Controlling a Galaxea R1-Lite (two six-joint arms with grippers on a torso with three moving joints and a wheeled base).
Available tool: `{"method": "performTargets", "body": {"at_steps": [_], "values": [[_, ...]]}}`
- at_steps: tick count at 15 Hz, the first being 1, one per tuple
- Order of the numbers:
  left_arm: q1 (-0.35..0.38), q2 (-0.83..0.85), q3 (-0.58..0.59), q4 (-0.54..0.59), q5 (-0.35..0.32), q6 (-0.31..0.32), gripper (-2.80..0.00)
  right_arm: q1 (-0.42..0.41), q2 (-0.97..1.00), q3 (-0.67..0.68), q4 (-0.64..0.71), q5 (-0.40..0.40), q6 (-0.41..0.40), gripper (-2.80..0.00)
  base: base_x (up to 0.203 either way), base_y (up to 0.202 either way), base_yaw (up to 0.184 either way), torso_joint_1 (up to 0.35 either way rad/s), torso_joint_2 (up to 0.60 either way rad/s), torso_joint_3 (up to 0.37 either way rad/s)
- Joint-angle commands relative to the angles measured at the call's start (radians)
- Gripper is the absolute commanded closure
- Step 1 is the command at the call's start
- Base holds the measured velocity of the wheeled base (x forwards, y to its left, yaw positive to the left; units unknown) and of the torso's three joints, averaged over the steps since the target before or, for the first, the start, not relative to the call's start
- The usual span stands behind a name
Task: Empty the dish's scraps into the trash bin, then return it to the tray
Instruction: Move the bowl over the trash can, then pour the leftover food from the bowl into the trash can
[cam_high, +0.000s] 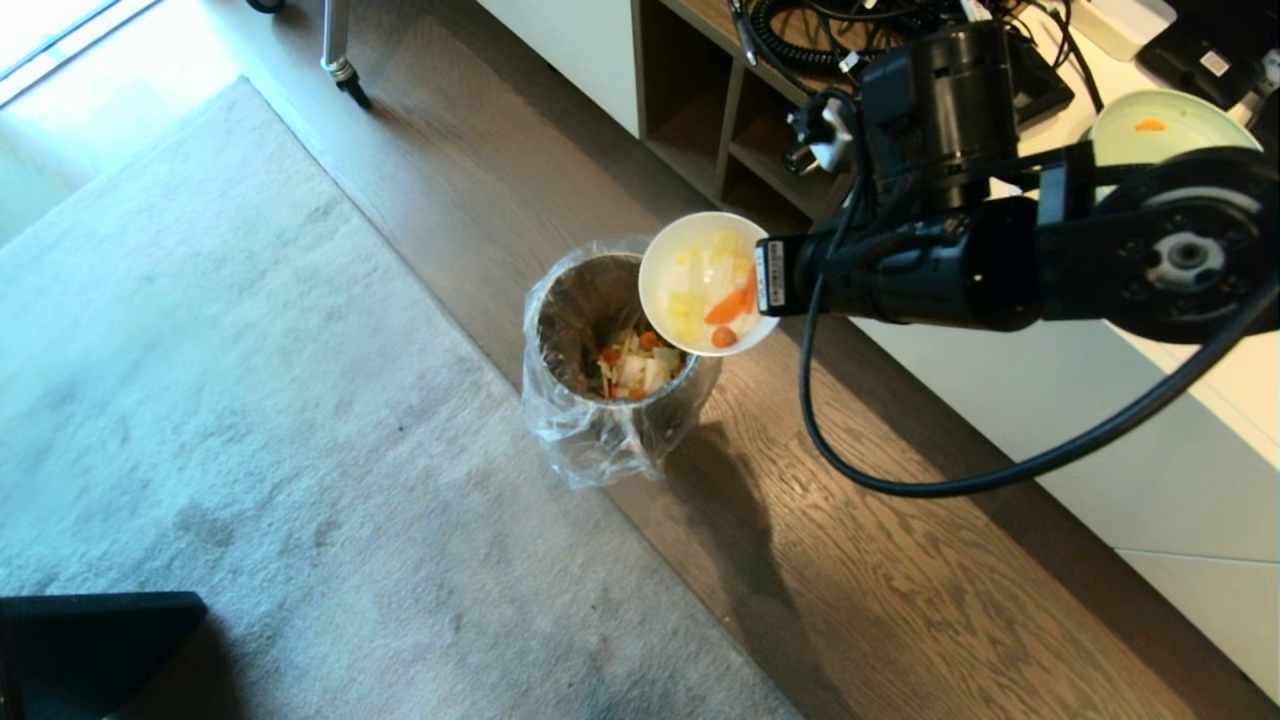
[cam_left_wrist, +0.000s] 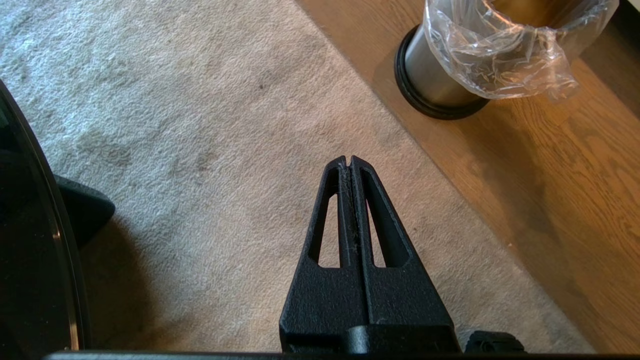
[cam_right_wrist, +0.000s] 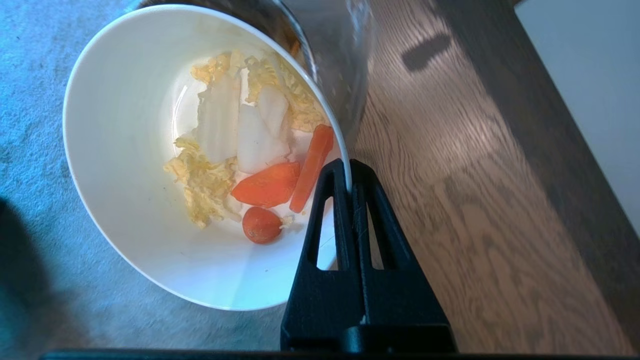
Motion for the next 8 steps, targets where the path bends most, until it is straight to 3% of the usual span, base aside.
{"method": "performTargets", "body": {"at_steps": [1,8], "values": [[0.000,0.000,0.000,0.000,0.001,-0.001,0.00,0.020,0.056,-0.017,-0.112,-0.006,-0.133,0.00,0.000,0.000,0.000,0.000,0.00,0.000],[0.000,0.000,0.000,0.000,0.001,-0.001,0.00,0.023,0.141,-0.014,-0.552,-0.003,-0.697,0.00,0.000,0.000,0.000,0.000,0.00,0.000]]}}
